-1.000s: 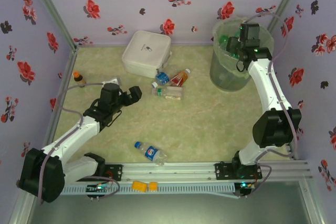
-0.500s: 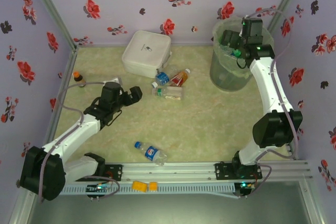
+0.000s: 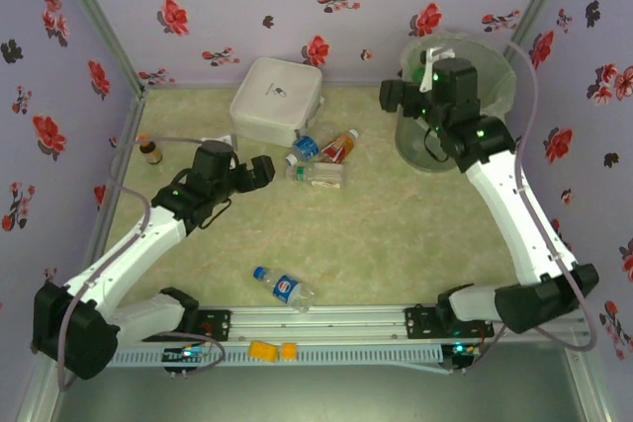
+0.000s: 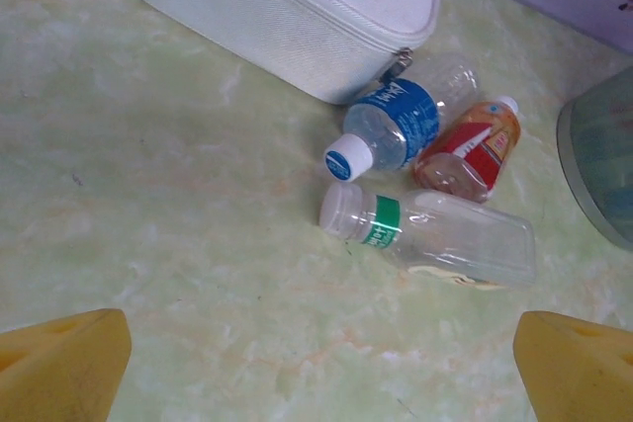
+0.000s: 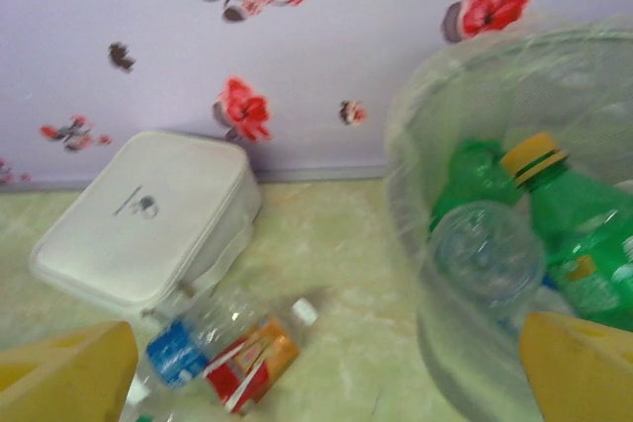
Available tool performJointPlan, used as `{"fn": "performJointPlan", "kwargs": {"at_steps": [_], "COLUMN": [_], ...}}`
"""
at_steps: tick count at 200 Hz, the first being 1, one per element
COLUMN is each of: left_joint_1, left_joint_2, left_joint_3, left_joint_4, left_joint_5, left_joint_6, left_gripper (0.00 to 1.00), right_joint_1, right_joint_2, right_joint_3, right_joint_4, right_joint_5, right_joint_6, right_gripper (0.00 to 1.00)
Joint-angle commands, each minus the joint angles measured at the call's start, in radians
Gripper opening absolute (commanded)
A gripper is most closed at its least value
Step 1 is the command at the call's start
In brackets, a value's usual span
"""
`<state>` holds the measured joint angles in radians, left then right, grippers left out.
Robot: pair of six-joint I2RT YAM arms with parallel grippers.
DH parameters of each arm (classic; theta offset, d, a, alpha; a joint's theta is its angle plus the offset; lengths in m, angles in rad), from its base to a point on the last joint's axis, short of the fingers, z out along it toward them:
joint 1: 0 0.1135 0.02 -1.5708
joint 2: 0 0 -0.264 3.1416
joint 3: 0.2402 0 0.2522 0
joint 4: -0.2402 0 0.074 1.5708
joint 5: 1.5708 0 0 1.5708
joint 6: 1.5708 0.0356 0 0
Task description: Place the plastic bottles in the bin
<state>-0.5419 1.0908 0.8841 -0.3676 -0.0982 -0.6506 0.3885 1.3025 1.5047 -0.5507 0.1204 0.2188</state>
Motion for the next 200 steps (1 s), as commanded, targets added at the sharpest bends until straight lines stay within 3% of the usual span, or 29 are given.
{"fn": "performJointPlan", "kwargs": {"at_steps": [1,42,87,126,158,200], "left_joint_1": [-0.025,-0.082,-0.194,-0.306,-0.434,-0.550], "left_joint_2": [-0.057,-0.135,-0.218,-0.228,-0.175,-0.051], "left_joint_3": [0.039,0.037,-0.050,-0.167,-0.275,-0.304], "left_joint_4": [-0.153,-0.329,-0.457,-0.430,-0.308,-0.232], "left_joint_5": [-0.053,-0.054,-0.064,-0.003,0.060,0.130], "left_joint_6": [0.019,-0.075,-0.288,-0.470,-0.623,-0.702], "left_gripper": [1.00,1.00,1.00,1.00,1.00,1.00], "right_joint_1": [0.078,0.240,0.347,0.409,0.423,0.424], "right_joint_2": [-0.036,-0.046,-0.016,0.012,-0.003,-0.040], "right_joint_3": [-0.112,-0.349,-0.563,-0.634,-0.707,-0.747], "right_joint_4": [0.052,0.187,0.387,0.397,0.425,0.406], "right_joint_5": [0.007,0.026,0.081,0.137,0.172,0.207], "right_joint_6": [0.051,0.137,0.224,0.240,0.283,0.293], "right_gripper": [1.00,1.00,0.99,1.00,1.00,1.00]}}
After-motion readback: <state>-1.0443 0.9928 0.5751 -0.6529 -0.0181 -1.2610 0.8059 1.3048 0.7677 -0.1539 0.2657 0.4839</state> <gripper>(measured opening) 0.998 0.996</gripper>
